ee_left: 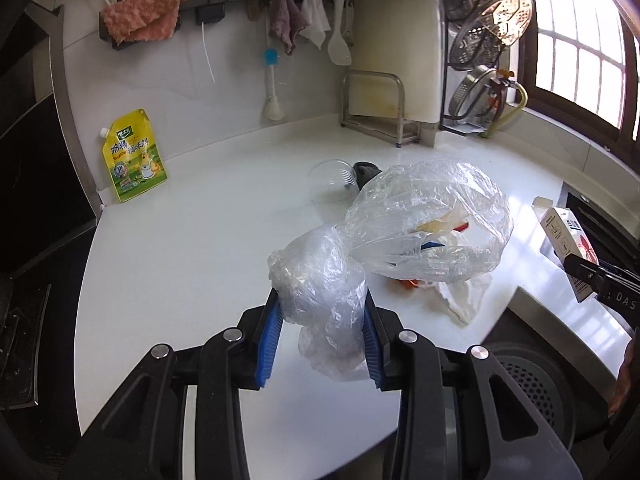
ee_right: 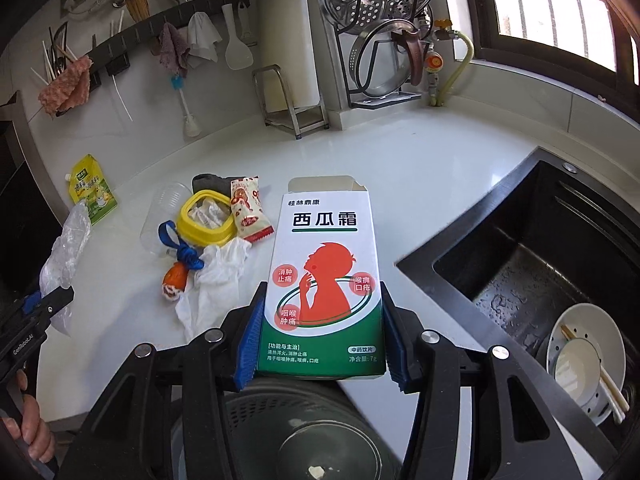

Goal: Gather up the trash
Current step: 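Grasp the plastic bag with left tool while right tool carries box toward basket, then open both tools over the basket, dropping the bag and the green box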

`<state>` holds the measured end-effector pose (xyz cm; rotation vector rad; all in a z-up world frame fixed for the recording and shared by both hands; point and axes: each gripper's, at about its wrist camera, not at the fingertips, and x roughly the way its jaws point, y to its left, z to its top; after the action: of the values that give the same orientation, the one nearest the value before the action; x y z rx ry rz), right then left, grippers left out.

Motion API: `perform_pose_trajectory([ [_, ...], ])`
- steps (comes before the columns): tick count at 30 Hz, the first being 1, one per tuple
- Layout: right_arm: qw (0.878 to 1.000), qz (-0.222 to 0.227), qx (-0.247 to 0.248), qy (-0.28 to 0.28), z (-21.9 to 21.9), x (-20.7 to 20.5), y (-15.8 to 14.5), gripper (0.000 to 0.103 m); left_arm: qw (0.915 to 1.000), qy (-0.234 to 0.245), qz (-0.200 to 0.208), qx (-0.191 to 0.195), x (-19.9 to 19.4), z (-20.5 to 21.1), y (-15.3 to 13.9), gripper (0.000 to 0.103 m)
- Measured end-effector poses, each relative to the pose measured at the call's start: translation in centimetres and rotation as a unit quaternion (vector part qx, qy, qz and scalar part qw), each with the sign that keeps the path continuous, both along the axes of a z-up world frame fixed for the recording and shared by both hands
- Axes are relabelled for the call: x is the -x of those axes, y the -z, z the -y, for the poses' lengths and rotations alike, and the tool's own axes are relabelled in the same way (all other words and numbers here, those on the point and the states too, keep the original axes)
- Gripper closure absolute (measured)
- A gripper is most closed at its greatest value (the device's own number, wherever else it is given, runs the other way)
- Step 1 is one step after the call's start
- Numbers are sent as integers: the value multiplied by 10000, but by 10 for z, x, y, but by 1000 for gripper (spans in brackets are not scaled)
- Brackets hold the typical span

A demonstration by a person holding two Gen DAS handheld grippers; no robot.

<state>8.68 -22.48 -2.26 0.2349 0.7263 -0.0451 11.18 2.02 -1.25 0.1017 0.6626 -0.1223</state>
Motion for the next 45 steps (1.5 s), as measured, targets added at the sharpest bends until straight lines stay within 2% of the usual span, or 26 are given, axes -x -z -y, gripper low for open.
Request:
perform_pose_trajectory([
  [9, 9997, -3, 220, 113, -14, 92, 3, 53, 9996, 260, 29, -57, 71, 29, 10, 67],
  [21, 9996, -110, 241, -32, -27, 154, 23, 53, 9982, 535, -170, -209, 130, 56, 32, 67],
  [37, 9984, -464, 64, -314, -26, 169, 55, 53, 9930, 629, -957, -303, 121, 72, 80, 67],
  [45, 9974, -636, 32, -351, -26, 166, 70, 53, 9918, 566, -1084, -369, 119, 77, 95, 67],
])
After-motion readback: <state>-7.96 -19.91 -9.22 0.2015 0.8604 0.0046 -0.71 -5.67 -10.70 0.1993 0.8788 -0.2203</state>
